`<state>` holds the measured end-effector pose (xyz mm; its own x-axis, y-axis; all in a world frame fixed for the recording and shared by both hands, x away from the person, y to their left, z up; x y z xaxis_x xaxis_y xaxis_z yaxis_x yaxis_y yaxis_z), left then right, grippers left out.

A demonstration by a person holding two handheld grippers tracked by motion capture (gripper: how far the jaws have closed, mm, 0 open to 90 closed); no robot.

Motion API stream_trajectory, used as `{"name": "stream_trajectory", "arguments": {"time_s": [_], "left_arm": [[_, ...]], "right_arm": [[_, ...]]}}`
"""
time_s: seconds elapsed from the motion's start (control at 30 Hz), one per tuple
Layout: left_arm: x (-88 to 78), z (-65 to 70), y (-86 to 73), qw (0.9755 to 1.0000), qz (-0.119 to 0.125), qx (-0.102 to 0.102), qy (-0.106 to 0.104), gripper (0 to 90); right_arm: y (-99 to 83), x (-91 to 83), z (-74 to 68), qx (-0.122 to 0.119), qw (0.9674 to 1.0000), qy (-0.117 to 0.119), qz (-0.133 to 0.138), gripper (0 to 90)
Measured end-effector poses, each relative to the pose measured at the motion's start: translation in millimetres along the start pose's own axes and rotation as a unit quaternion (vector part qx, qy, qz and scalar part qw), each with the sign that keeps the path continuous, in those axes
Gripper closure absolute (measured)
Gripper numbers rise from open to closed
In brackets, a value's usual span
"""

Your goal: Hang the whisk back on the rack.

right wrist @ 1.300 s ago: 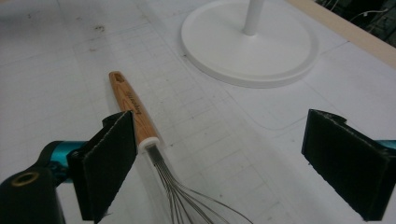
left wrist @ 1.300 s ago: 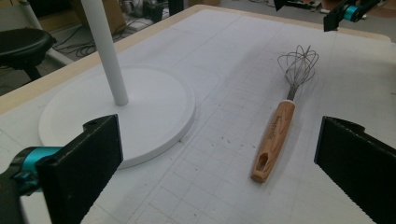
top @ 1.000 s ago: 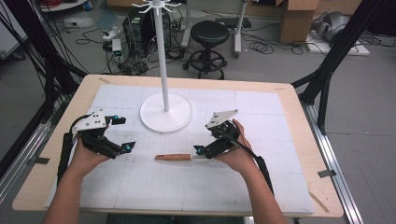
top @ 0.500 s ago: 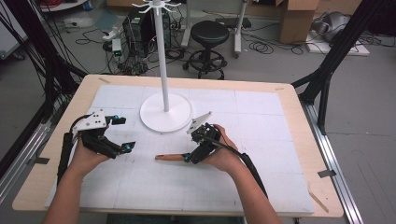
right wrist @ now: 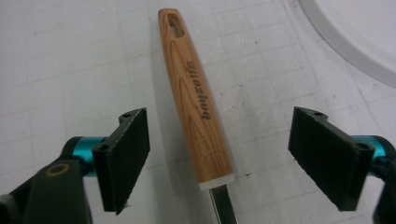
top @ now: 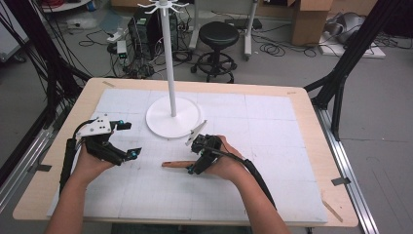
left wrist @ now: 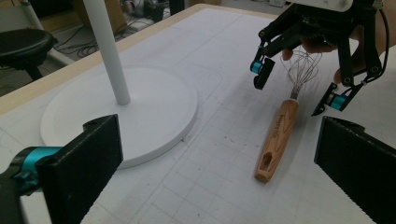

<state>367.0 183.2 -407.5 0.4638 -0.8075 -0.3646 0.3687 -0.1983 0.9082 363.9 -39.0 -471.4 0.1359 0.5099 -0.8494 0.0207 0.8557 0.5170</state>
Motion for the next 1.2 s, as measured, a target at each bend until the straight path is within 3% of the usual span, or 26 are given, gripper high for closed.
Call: {"name": "stream_trajectory", "arguments": {"time_s": [0.23, 0.43, 0.6, 0.97, 1.03, 1.2], "left_arm": [[0.6, -0.5, -0.7, 1.0000, -0.002, -0.001, 0.000, 1.7], [0.6, 0.2, -0.3, 1.0000, -0.001, 0.002, 0.000, 1.7], [0.4, 0.4, 0.1, 1.0000, 0.000, 0.002, 0.001, 1.7], [0.2, 1.0, 0.5, 1.0000, 0.001, 0.003, 0.001, 1.7], [0.1, 0.9, 0.4, 1.0000, 0.001, 0.001, 0.001, 1.7], [0.1, 0.1, 0.3, 1.0000, 0.001, 0.002, 0.001, 1.6]], "right_arm": [[-3.0, 4.8, -3.2, -0.004, 0.9997, 0.015, -0.019, 30.6], [-9.8, 12.8, -5.7, -0.007, 0.9976, 0.025, -0.063, 46.9], [-11.6, 12.8, -4.5, -0.001, 0.9967, 0.024, -0.077, 60.9], [-9.1, 12.3, -9.0, -0.028, 0.9952, 0.016, -0.093, 69.4], [-9.4, 10.8, -10.2, -0.025, 0.9949, 0.015, -0.097, 69.7], [-5.4, -0.7, -5.2, -0.020, 0.9973, 0.001, -0.070, 69.9]]}}
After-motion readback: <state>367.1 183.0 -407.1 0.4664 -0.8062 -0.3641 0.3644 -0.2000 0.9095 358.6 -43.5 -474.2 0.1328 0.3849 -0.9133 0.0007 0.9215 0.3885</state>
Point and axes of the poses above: each handheld gripper's, and its own axes: x roughly forward along the jaws, y roughly out of its top, z roughly to its right, the point moved 8 cm from there along x, roughly forward along the jaws, and after that the axes turned 13 degrees about -x, right-handed, at the moved point
